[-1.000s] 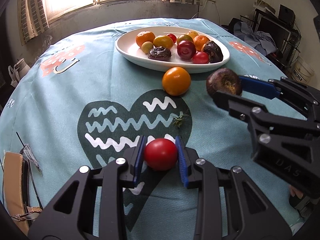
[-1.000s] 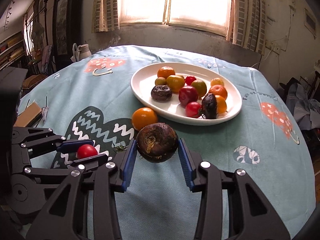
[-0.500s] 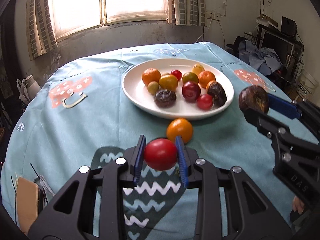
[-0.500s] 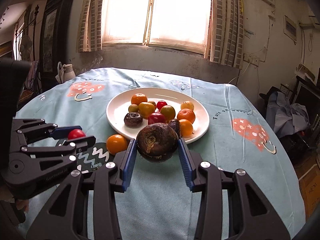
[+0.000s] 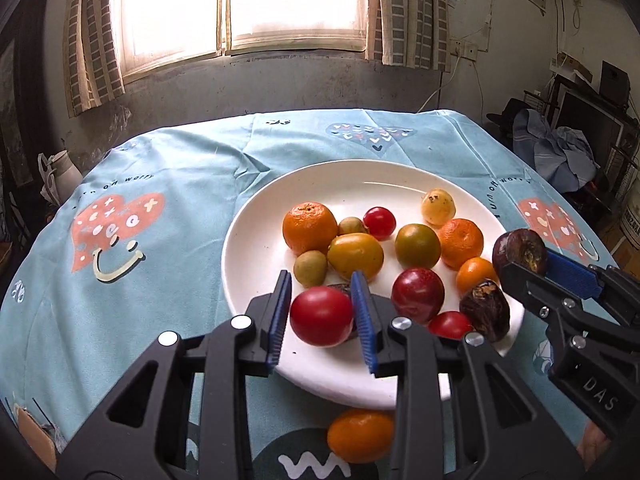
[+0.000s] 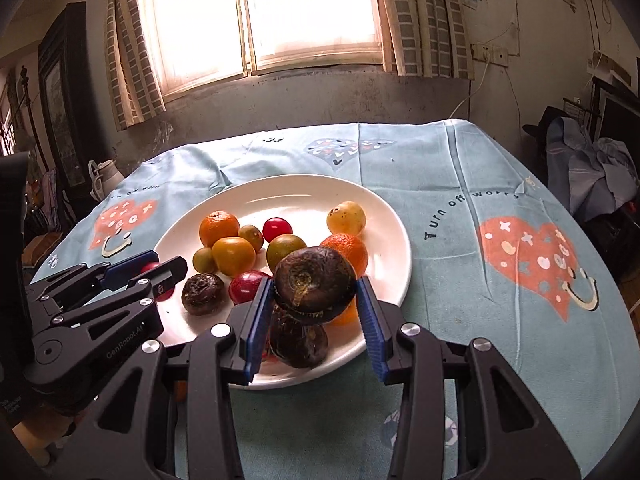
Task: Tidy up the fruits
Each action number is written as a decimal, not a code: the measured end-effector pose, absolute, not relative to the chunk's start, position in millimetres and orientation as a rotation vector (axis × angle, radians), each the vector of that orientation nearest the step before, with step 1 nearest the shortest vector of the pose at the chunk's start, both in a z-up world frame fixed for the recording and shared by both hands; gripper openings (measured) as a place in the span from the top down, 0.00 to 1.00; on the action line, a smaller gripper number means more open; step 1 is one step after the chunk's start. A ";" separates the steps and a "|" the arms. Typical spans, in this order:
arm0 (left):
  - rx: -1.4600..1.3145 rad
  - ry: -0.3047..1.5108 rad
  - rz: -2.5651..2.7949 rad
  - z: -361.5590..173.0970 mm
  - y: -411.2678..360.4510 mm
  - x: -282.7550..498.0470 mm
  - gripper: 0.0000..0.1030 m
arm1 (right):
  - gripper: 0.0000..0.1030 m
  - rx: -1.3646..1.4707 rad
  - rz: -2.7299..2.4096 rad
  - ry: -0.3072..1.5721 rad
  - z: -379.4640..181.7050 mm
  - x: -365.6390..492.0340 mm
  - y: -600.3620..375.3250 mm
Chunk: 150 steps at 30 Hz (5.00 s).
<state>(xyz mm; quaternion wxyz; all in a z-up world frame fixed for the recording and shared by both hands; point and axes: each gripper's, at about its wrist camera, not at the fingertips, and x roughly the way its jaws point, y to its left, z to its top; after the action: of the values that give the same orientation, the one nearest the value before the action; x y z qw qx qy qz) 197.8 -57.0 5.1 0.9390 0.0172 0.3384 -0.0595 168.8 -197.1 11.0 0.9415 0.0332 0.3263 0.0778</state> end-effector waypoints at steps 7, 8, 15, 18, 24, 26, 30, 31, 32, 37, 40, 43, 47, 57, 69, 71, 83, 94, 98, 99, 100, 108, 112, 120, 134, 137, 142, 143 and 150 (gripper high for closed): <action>0.079 0.616 -0.099 8.3 -59.6 194.0 0.34 | 0.38 0.055 0.175 0.616 10.0 167.1 -195.0; 0.082 0.609 -0.096 9.4 -59.2 192.6 0.34 | 0.38 0.050 0.178 0.617 10.3 165.7 -194.2; 0.105 0.571 -0.085 18.3 -57.2 179.2 0.31 | 0.37 0.023 0.177 0.609 11.3 155.2 -192.5; 0.108 0.562 -0.078 20.2 -55.0 172.5 0.28 | 0.37 0.005 0.175 0.605 11.7 147.5 -189.9; 0.098 0.559 -0.074 23.5 -47.6 153.1 0.27 | 0.37 -0.006 0.193 0.582 17.5 124.2 -183.5; 0.096 0.556 -0.070 23.8 -43.5 144.6 0.24 | 0.37 -0.001 0.204 0.582 17.5 114.7 -182.0; 0.084 0.566 -0.055 18.4 -29.2 128.4 0.20 | 0.37 0.006 0.220 0.598 13.7 96.2 -180.7; 0.081 0.581 -0.053 14.5 -25.4 125.5 0.19 | 0.37 0.006 0.220 0.603 12.6 92.3 -181.4; 0.076 0.598 -0.052 10.2 -21.1 122.6 0.18 | 0.37 0.007 0.218 0.607 11.6 88.7 -182.6; 0.043 0.679 -0.080 -8.0 -8.2 108.6 0.15 | 0.37 0.067 0.203 0.632 7.1 76.0 -199.3; 0.061 0.669 -0.122 -10.1 -17.4 102.4 0.11 | 0.36 0.070 0.189 0.634 8.5 74.2 -201.9; 0.150 0.684 -0.146 -16.4 -36.5 102.1 0.11 | 0.35 0.083 0.181 0.639 10.0 74.8 -205.3; 0.216 0.687 -0.162 -19.7 -49.0 99.8 0.11 | 0.35 0.133 0.228 0.677 7.5 77.5 -206.3; 0.188 0.717 -0.150 -18.3 -33.7 100.2 0.10 | 0.35 0.140 0.351 0.758 3.0 80.0 -167.9; 0.144 0.796 -0.142 -29.4 0.4 97.4 0.10 | 0.35 0.015 0.359 0.841 -9.4 106.5 -113.0; 0.151 0.797 -0.145 -30.1 -2.2 97.2 0.10 | 0.39 0.021 0.359 0.859 -13.5 110.6 -112.1; 0.172 0.825 -0.182 -35.8 -15.2 102.4 0.10 | 0.51 0.223 0.410 0.976 -31.7 134.9 -117.3; 0.173 0.832 -0.176 -36.8 -16.8 105.0 0.10 | 0.56 0.372 0.409 0.988 -36.8 147.8 -126.8; 0.176 0.829 -0.187 -36.4 -18.5 104.1 0.10 | 0.61 0.450 0.430 1.002 -40.4 151.2 -140.0; 0.182 0.829 -0.185 -36.6 -19.6 103.9 0.10 | 0.62 0.461 0.438 1.005 -40.9 151.2 -142.3; 0.189 0.829 -0.182 -36.7 -20.7 103.8 0.10 | 0.62 0.471 0.445 1.006 -41.4 151.1 -144.1; 0.227 0.734 -0.206 -23.3 -47.5 101.0 0.16 | 0.62 0.535 0.515 0.983 -23.5 136.1 -158.8; 0.218 0.690 -0.262 -17.3 -59.7 101.7 0.25 | 0.62 0.514 0.510 0.959 -14.3 127.3 -167.8; 0.207 0.640 -0.441 -12.7 -62.1 95.5 0.48 | 0.62 0.504 0.535 0.949 -6.0 123.2 -177.6; 0.176 0.525 -0.529 -0.1 -52.7 73.2 0.20 | 0.62 0.476 0.637 0.952 -0.7 113.1 -172.5; 0.205 0.512 -0.527 4.1 -49.0 68.3 0.21 | 0.62 0.468 0.663 0.927 7.8 108.4 -172.3; 0.161 0.516 -0.580 8.7 -47.5 64.6 0.51 | 0.62 0.475 0.675 0.930 7.8 107.3 -170.5; 0.164 0.514 -0.574 8.2 -47.6 64.5 0.52 | 0.62 0.486 0.677 0.936 6.5 108.0 -171.4; 0.147 0.493 -0.555 21.2 -51.8 74.1 0.62 | 0.62 0.539 0.683 0.910 18.9 115.6 -182.2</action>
<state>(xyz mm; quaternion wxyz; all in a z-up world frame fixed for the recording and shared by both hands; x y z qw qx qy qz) 74.1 -51.8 21.2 0.9292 0.0717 0.2409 -0.2711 115.6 -182.2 18.9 0.8083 0.2520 0.4257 0.3192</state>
